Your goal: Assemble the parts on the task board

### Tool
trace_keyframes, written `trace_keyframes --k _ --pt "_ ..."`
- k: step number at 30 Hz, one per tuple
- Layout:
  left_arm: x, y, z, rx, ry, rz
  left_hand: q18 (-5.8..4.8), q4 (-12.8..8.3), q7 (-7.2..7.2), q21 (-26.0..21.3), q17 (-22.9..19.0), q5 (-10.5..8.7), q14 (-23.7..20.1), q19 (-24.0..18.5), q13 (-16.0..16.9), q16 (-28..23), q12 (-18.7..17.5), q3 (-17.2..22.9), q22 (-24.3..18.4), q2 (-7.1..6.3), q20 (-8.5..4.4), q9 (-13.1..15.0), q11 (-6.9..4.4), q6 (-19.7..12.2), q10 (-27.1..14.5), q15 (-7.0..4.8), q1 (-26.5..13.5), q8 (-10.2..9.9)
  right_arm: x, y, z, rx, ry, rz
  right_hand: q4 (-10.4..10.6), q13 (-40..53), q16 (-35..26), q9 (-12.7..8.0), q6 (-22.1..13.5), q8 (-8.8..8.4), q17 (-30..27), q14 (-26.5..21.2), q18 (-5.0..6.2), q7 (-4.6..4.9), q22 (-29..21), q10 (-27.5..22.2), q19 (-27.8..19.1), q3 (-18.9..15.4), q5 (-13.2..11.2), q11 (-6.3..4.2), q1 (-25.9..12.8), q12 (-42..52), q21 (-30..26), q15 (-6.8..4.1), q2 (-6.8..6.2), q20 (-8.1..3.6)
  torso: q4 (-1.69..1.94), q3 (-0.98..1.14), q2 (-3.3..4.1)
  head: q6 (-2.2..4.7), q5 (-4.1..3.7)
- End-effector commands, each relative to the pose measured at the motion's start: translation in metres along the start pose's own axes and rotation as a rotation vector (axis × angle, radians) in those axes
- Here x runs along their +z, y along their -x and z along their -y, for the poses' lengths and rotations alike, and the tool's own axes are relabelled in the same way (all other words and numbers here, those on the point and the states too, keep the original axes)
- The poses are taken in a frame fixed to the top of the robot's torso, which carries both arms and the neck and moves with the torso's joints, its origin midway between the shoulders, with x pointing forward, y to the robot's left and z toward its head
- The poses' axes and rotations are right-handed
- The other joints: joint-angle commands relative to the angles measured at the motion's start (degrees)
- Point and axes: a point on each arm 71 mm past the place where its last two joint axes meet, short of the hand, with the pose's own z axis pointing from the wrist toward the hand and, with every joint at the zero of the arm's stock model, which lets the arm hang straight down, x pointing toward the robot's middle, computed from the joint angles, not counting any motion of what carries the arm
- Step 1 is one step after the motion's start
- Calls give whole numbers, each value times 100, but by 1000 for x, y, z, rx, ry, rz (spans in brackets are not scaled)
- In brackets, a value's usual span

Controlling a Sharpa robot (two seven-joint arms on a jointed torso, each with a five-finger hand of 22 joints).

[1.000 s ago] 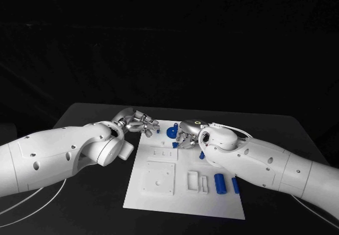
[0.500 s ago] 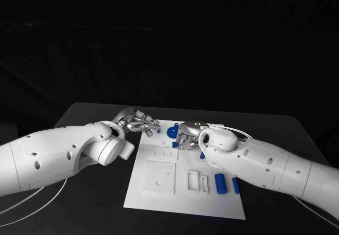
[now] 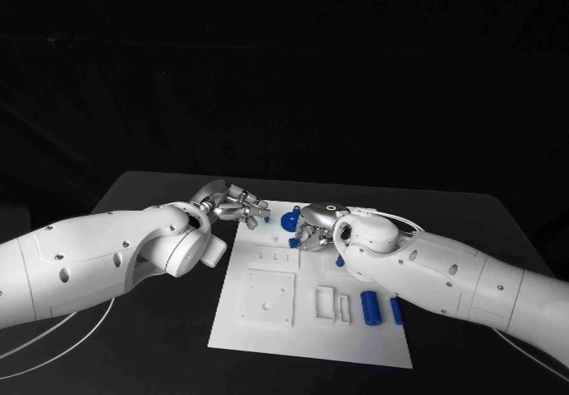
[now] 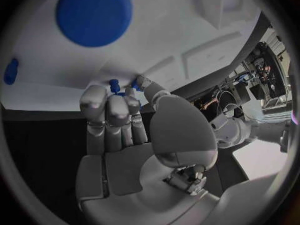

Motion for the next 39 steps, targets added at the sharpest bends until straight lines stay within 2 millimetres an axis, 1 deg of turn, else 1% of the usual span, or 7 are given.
trace_keyframes --k 1,3,9,21,26,30,39 --pt "0 -2 2 -9 -11 -10 107 0 11 2 10 17 48 -12 -1 -33 -22 6 -9 60 31 -5 7 -57 -43 9 -4 -2 0 -8 -1 -8 12 -45 -10 -7 -9 2 -54 -23 5 5 -7 -4 576 -3 54 -45 63 -18 -81 -43 15 -13 -7 -39 -7 -8 1 -6 6" --pt "0 -2 2 -10 -11 -11 107 0 11 2 10 17 48 -12 -1 -33 -22 6 -9 60 31 -5 7 -57 -43 9 -4 -2 0 -8 -1 -9 13 -47 -8 -12 -11 2 -103 -23 6 3 -6 -1 576 -6 53 -106 199 -20 -104 -52 15 -16 -31 -41 -5 -8 5 -10 5" --pt "1 -3 3 -11 -13 -12 108 4 16 2 17 17 47 -15 -1 -43 -22 7 -16 58 33 -3 10 -78 -49 11 0 2 0 -10 -1 -17 16 -51 -18 -12 -15 2 -119 -23 9 2 -9 -6 576 -8 51 -195 290 -31 -96 -61 12 -23 -12 -46 0 -8 0 -18 2" --pt "1 -3 3 -12 -14 -17 108 12 21 1 29 9 51 -17 -1 -52 -22 8 -29 55 35 -3 12 -102 -53 12 -1 3 0 -10 -2 -24 31 -58 -32 -13 -25 1 -135 -24 5 -1 -15 -24 573 -9 46 -223 280 -56 -78 -69 -1 -35 8 -54 -7 -11 -7 -39 36" --pt "1 -3 3 -12 -14 -18 108 12 21 1 29 9 51 -17 -1 -52 -22 8 -29 55 35 -3 12 -102 -53 12 -1 3 0 -11 -2 -26 41 -71 -77 -17 -37 4 -219 -19 1 -4 -45 -92 573 -15 39 -184 276 -137 -75 -87 -7 -92 24 -101 -3 -13 -4 -29 46" --pt "1 -4 3 -12 -14 -19 108 12 21 1 29 9 51 -17 -1 -52 -22 8 -29 55 35 -3 12 -102 -53 12 -1 3 1 -12 -3 -27 48 -77 -119 -11 -44 3 -357 -22 3 -6 -73 -195 573 -10 38 -192 274 -200 -72 -94 -1 -136 18 -144 -4 -13 -6 -33 52" --pt "2 -4 3 -12 -14 -20 109 12 23 4 40 11 57 -14 0 -54 -21 12 -30 59 33 -2 11 -107 -51 10 9 4 1 -11 -4 -26 61 -80 -172 -17 -49 3 -469 -22 9 -5 -98 -275 573 -10 37 -234 248 -238 -56 -117 -3 -167 24 -181 -7 -13 -5 -33 64"
